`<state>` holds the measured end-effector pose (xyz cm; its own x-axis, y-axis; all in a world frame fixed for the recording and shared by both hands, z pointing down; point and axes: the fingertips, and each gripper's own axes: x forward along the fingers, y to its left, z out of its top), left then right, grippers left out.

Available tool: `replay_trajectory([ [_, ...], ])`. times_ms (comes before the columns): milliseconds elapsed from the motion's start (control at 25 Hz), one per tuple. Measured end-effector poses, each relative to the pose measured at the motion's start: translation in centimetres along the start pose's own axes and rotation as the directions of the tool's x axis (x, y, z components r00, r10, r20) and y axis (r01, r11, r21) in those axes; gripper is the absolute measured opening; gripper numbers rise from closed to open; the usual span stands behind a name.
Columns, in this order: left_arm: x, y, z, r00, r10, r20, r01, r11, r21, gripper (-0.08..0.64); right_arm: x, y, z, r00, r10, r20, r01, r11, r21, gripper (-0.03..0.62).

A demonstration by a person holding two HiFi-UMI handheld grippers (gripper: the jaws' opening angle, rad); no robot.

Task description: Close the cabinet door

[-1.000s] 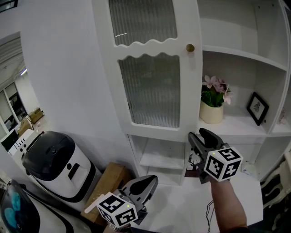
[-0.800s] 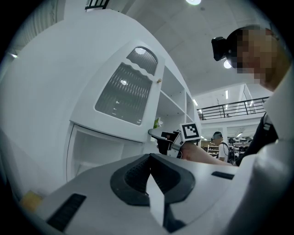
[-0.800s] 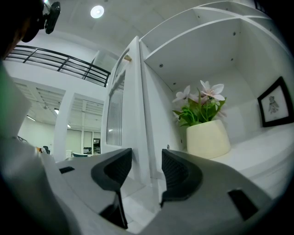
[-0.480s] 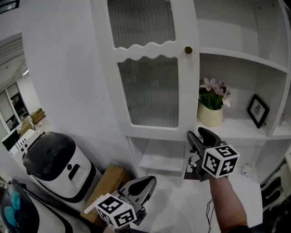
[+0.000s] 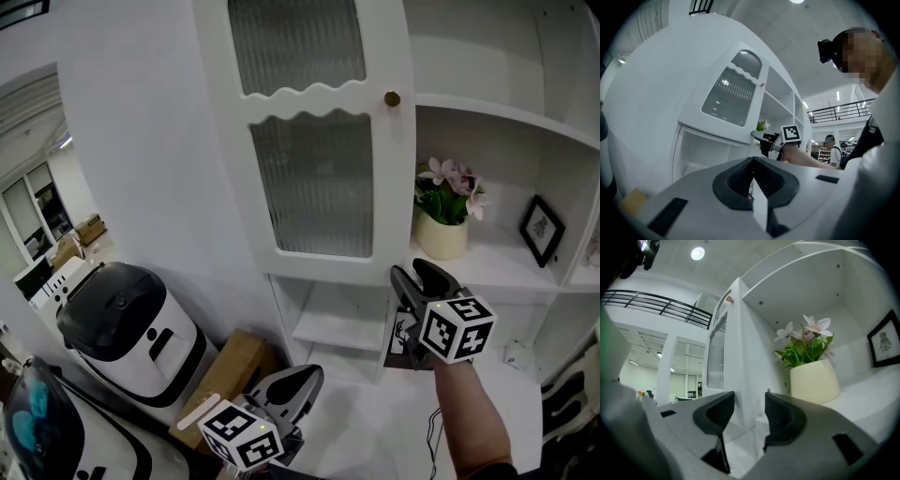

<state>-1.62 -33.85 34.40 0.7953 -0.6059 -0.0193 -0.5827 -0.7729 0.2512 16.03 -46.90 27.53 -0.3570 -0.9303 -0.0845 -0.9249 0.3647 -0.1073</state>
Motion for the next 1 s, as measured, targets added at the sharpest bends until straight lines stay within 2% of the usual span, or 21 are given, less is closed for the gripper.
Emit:
replay_trajectory([
  [120,-0.2,-0.6,-0.5,1.0,0.014,0.001,-0.014,1.0,-0.013,0.006,-0.3,-0.1,-0.1,1.0,0.001,-0.007,-0.001,1.0,0.002,0.19],
  [200,-0.3,-1.0,-0.8,1.0,0.023,0.0,-0.023,1.0,-0.019,0.006,-1.0,-0.2,-0.4,1.0,0.0,-0.004,0.0,1.0,-0.002,0.166],
  [360,-1.0,-1.5,-0.9,0.999,0.048,0.011,-0.048,0.999,-0.016,0.006,-3.0,0.2,-0.5,0.999,0.037,0.016,-0.037,0.999,0.014,0.028],
  [520,-1.9,-2.5,-0.5,0.996,0.083,0.036,-0.083,0.996,-0.017,0.006,-5.2,2.1,-0.2,0.99,0.139,0.013,-0.139,0.99,0.011,0.02],
  [680,-2.6,-3.9,-0.3,0.991,0.115,0.063,-0.115,0.993,-0.01,0.006,-7.9,4.6,0.2,0.968,0.252,0.005,-0.253,0.968,0.003,0.017],
  [1000,-4.4,-6.7,-0.9,0.971,0.223,0.082,-0.225,0.974,0.025,0.006,-13.0,7.9,-0.5,0.928,0.371,-0.018,-0.372,0.928,-0.026,0.012],
])
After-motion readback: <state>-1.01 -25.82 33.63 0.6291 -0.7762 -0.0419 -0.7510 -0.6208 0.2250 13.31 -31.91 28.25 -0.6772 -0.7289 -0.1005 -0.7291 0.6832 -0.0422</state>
